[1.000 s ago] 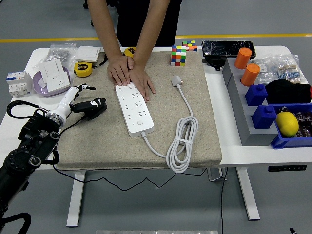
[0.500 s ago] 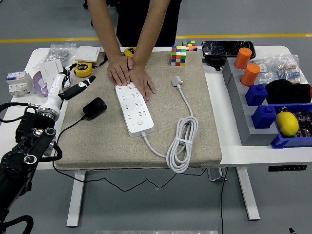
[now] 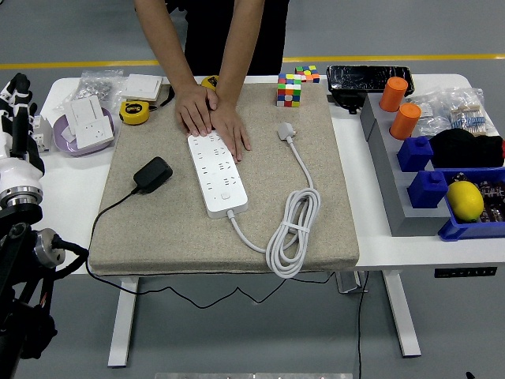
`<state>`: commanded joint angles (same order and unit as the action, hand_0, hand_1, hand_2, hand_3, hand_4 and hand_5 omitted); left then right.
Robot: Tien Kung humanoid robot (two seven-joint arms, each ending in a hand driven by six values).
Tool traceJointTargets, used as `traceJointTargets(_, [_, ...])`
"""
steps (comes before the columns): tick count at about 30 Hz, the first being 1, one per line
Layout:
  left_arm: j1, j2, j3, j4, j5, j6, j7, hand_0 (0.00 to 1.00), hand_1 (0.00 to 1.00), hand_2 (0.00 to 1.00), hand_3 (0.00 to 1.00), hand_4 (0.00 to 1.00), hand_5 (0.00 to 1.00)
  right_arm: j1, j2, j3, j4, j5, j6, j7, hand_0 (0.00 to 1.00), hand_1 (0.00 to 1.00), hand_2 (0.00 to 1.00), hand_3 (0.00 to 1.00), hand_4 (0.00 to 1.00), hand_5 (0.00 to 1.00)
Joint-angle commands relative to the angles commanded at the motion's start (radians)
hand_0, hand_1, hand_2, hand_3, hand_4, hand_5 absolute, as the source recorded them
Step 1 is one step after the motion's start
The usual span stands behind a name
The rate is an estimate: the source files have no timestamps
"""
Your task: Pick up the plug,place it near the board,insert it into the board,press the button
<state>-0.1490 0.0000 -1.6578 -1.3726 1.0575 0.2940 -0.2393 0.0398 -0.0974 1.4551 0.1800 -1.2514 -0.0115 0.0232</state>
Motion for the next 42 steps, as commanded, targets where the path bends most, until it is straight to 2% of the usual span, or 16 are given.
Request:
traceJointTargets(1, [0.02, 0.0, -0.008, -0.023, -0.016, -0.007, 0.001, 0.888, 0.91, 0.866, 0.844, 0.998, 0.808, -0.001, 0.0, 0.0, 0.0, 0.0, 0.0, 0.001, 0.968, 0.892, 0.83, 0.843, 0.998, 0.998])
traceJointTargets(4, [0.081, 0.0, -0.035, -0.081, -0.052, -0.029, 0.001, 0.888, 0.91, 0.866, 0.844, 0.998, 0.808, -0.006, 0.002, 0.006, 0.0, -0.007, 0.0, 0.001, 0.968, 0.892, 0.83, 0.843, 0.998, 0.998])
traceJointTargets(7, [0.113, 0.0, -0.056, -0.098, -0.039, -0.03, 0.01, 0.888, 0.91, 0.866, 0.844, 0.998, 0.808, -0.011, 0.002, 0.008, 0.0, -0.009, 0.0, 0.001, 0.968, 0.892, 0.83, 0.843, 0.998, 0.998])
traceJointTargets(8, [0.122, 0.0, -0.067, -0.099, -0.015, -0.024, 0.021, 0.849, 0.89, 0.872, 0.92, 0.998, 0.84, -0.012, 0.003, 0.009, 0.0, -0.009, 0.0, 0.002, 0.968, 0.892, 0.831, 0.843, 0.998, 0.998])
traceJointTargets(13, [0.148, 0.001, -0.11, -0.101, 0.139, -0.013, 0.066, 0.849, 0.89, 0.872, 0.92, 0.998, 0.84, -0.015, 0.005, 0.014, 0.0, -0.005, -0.001, 0.005, 0.968, 0.892, 0.831, 0.843, 0.998, 0.998])
traceJointTargets(14, [0.153, 0.001, -0.122, -0.101, 0.184, -0.014, 0.079, 0.885, 0.91, 0.882, 0.918, 0.998, 0.804, -0.016, 0.005, 0.018, 0.0, -0.008, -0.001, 0.004, 0.969, 0.892, 0.831, 0.843, 0.998, 0.998])
traceJointTargets(18, [0.16, 0.003, -0.14, -0.104, 0.312, -0.028, 0.104, 0.885, 0.91, 0.882, 0.918, 0.998, 0.804, -0.018, 0.006, 0.023, 0.0, -0.01, -0.001, 0.005, 0.969, 0.892, 0.831, 0.843, 0.998, 0.998])
traceJointTargets(19, [0.161, 0.003, -0.143, -0.105, 0.335, -0.031, 0.109, 0.898, 0.919, 0.887, 0.884, 0.997, 0.813, -0.018, 0.006, 0.023, 0.0, -0.009, -0.001, 0.005, 0.968, 0.892, 0.831, 0.843, 0.998, 0.998])
traceJointTargets(27, [0.162, 0.001, -0.146, -0.112, 0.484, -0.036, 0.137, 0.891, 0.914, 0.879, 0.873, 0.983, 0.799, -0.01, 0.007, 0.025, 0.0, -0.016, -0.003, 0.003, 0.969, 0.892, 0.831, 0.843, 0.998, 0.998])
traceJointTargets(32, [0.164, 0.0, -0.132, -0.106, 0.525, -0.044, 0.147, 0.875, 0.904, 0.868, 0.856, 0.969, 0.774, -0.003, 0.009, 0.027, 0.0, -0.022, -0.003, 0.003, 0.971, 0.892, 0.831, 0.843, 0.998, 0.998])
traceJointTargets(37, [0.155, 0.002, -0.114, -0.097, 0.521, -0.055, 0.152, 0.875, 0.904, 0.868, 0.856, 0.969, 0.774, 0.0, 0.012, 0.028, 0.0, -0.027, -0.004, 0.002, 0.971, 0.892, 0.831, 0.843, 0.998, 0.998])
traceJointTargets(38, [0.154, 0.003, -0.112, -0.095, 0.522, -0.059, 0.154, 0.806, 0.836, 0.821, 0.837, 0.956, 0.761, 0.0, 0.013, 0.031, 0.0, -0.03, -0.004, 0.001, 0.969, 0.892, 0.831, 0.843, 0.998, 0.998])
traceJointTargets(42, [0.144, 0.006, -0.102, -0.088, 0.526, -0.069, 0.162, 0.806, 0.836, 0.821, 0.837, 0.956, 0.761, -0.004, 0.019, 0.036, 0.0, -0.042, -0.002, -0.001, 0.969, 0.892, 0.831, 0.843, 0.998, 0.998])
